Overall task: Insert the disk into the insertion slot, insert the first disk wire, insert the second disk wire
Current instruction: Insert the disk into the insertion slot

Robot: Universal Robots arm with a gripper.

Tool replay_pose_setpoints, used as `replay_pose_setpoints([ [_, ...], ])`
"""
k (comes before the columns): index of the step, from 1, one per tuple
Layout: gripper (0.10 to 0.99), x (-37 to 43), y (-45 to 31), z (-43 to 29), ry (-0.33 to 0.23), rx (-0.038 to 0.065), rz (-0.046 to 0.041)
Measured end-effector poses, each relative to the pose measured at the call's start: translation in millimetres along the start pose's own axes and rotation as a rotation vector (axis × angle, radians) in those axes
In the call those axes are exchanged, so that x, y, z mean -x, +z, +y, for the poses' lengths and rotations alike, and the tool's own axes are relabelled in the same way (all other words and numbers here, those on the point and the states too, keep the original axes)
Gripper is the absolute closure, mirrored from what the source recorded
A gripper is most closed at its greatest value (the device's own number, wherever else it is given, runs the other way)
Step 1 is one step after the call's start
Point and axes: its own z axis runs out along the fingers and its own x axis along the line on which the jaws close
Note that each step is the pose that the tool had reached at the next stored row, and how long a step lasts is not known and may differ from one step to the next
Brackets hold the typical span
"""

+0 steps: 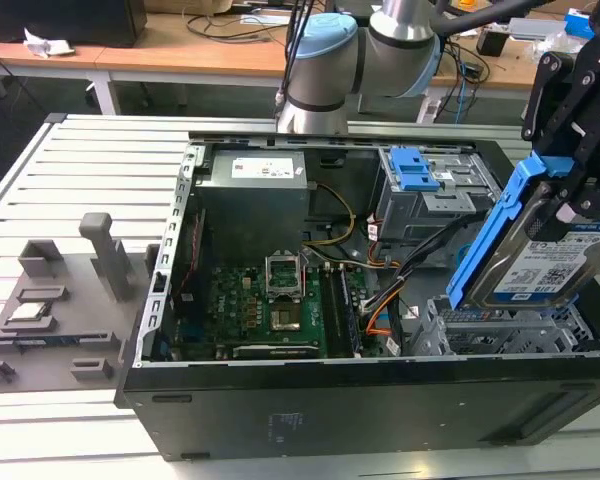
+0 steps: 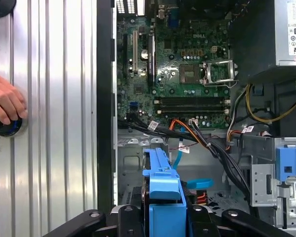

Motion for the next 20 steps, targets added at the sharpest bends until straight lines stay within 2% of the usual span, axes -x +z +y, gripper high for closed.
replay_pose_setpoints([
  [5, 0.722, 3.9, 11.2, 0.3, 0.0, 0.0, 0.0],
  [15, 0.722, 4.5, 31.5, 1.4, 0.0, 0.0, 0.0001],
  [20, 0.722, 4.6, 46.9, 0.8, 0.0, 0.0, 0.0002],
])
